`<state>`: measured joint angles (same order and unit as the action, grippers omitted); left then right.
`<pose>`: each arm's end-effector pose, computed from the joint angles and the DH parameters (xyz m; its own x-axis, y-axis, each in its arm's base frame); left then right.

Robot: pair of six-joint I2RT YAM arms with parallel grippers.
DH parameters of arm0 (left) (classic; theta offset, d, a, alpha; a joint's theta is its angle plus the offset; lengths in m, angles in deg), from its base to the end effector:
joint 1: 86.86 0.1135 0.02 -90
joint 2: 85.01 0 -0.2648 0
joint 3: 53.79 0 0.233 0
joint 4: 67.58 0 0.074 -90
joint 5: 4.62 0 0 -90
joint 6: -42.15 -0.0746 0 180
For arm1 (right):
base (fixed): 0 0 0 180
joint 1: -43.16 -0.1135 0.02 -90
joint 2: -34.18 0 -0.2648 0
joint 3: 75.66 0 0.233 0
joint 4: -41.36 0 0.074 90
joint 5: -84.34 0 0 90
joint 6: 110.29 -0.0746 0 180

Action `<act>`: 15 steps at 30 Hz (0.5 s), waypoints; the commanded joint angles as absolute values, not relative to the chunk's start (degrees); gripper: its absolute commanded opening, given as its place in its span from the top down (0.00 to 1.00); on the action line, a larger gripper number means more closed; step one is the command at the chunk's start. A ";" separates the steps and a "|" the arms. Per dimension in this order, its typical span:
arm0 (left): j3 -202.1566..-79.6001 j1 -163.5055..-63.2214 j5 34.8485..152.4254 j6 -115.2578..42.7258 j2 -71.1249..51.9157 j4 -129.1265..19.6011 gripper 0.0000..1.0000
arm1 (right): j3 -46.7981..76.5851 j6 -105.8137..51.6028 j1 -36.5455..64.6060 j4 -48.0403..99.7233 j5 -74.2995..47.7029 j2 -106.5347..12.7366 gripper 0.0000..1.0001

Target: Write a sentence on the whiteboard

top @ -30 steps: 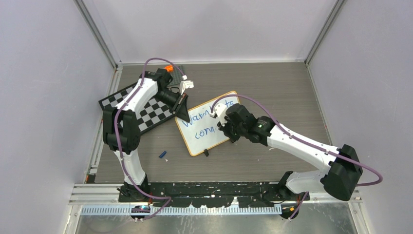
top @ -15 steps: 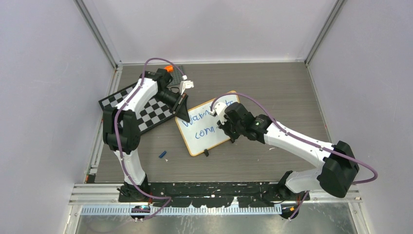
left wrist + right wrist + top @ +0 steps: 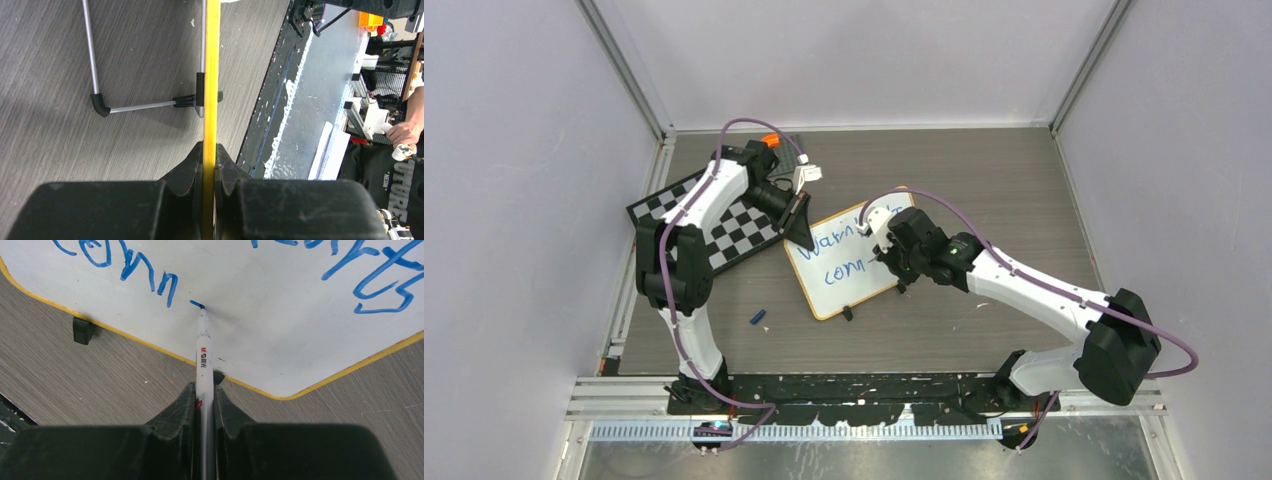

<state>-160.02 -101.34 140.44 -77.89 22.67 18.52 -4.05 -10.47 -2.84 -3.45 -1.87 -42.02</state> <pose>0.3123 -0.1438 0.2433 -0.7487 0.4895 -0.4470 0.6376 0.3474 -0.6876 0.2020 0.2021 0.2393 -0.4024 -0.6617 -0.6327 -0.7678 0.6203 -0.1604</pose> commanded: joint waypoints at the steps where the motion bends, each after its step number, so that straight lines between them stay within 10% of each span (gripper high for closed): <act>1: -160.82 -102.51 139.78 -77.47 25.01 16.89 1.00 | -1.27 -9.30 -1.71 -2.68 1.07 -40.18 1.00; 15: -160.99 -102.51 139.60 -77.69 25.14 16.96 1.00 | 1.21 -10.27 -3.23 -1.66 -1.94 -43.72 1.00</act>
<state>-160.32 -101.37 140.44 -77.91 23.00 19.00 -0.84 -10.07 -2.21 -3.71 -1.27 -42.77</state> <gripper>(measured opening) 0.091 0.194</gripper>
